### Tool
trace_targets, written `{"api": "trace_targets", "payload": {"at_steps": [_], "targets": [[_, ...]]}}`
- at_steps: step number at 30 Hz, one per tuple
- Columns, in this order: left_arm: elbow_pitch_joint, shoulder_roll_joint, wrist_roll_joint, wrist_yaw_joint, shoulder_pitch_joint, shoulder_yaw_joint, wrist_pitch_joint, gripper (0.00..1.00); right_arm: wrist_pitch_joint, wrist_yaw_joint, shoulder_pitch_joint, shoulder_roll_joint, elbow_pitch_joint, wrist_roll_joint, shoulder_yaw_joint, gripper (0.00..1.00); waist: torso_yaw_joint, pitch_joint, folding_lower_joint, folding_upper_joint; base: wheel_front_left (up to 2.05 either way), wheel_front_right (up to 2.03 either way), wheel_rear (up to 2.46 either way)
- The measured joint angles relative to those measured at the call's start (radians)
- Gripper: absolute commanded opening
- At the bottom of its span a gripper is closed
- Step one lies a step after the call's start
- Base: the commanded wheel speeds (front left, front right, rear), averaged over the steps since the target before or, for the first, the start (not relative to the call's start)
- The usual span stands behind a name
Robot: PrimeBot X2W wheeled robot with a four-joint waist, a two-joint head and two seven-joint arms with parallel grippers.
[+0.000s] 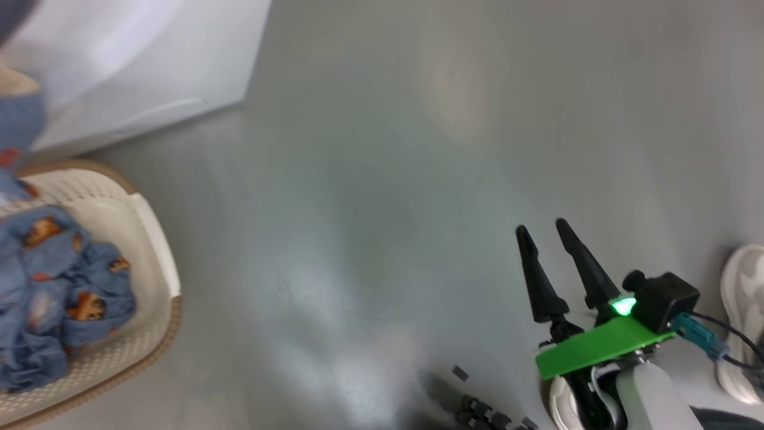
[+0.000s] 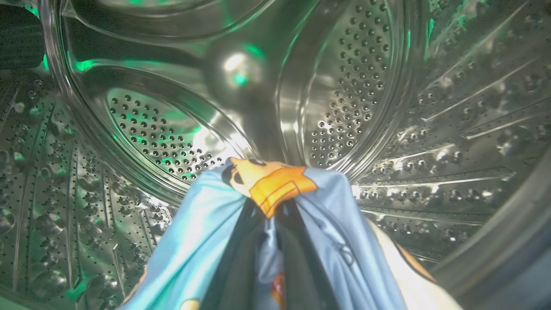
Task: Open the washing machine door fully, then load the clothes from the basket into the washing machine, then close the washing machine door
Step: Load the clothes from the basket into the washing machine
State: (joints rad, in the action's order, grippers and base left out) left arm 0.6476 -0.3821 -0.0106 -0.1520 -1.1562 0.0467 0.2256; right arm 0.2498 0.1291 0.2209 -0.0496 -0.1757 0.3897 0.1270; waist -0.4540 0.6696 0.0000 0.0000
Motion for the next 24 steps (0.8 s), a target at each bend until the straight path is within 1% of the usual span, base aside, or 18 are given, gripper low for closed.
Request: {"api": "trace_targets", "payload": {"at_steps": [3,4,8,9,10,16,21,24], "targets": [[0.028,-0.041,0.013,0.006,-0.081,-0.003,-0.026,0.0,0.0,0.0,0.025,0.003,-0.003,0.013,0.022,1.0,-0.017,0.037,0.0,0.0,0.0,0.0,0.0],[0.028,-0.041,0.013,0.006,-0.081,-0.003,-0.026,0.0,0.0,0.0,0.025,0.003,-0.003,0.013,0.022,1.0,-0.017,0.037,0.0,0.0,0.0,0.0,0.0],[0.045,-0.076,0.033,0.002,-0.16,-0.013,-0.062,0.0,0.0,0.0,0.037,0.005,-0.008,0.027,0.043,1.0,-0.037,0.079,0.0,0.0,0.0,0.0,0.0],[0.048,-0.089,0.044,0.002,-0.202,-0.019,-0.078,0.0,0.0,0.0,0.047,0.007,-0.011,0.028,0.055,1.0,-0.045,0.099,0.0,0.0,0.0,0.0,0.0],[0.048,-0.089,0.044,0.002,-0.202,-0.019,-0.078,0.0,0.0,0.0,0.047,0.007,-0.011,0.028,0.055,1.0,-0.045,0.099,0.0,0.0,0.0,0.0,0.0],[0.05,-0.111,0.054,-0.005,-0.335,-0.029,-0.113,0.0,0.0,0.0,0.071,0.009,-0.017,0.05,0.088,1.0,-0.063,0.157,0.0,0.0,0.0,0.0,0.0],[0.049,-0.131,0.078,-0.033,-0.428,-0.043,-0.118,0.0,0.0,0.0,0.089,0.011,-0.018,0.055,0.099,1.0,-0.076,0.199,0.0,0.0,0.0,0.0,0.0],[0.051,-0.129,0.078,-0.056,-0.455,-0.042,-0.093,0.0,0.0,0.0,0.089,0.01,-0.018,0.055,0.102,1.0,-0.08,0.216,0.0,0.0,0.0,0.0,0.0]]}}
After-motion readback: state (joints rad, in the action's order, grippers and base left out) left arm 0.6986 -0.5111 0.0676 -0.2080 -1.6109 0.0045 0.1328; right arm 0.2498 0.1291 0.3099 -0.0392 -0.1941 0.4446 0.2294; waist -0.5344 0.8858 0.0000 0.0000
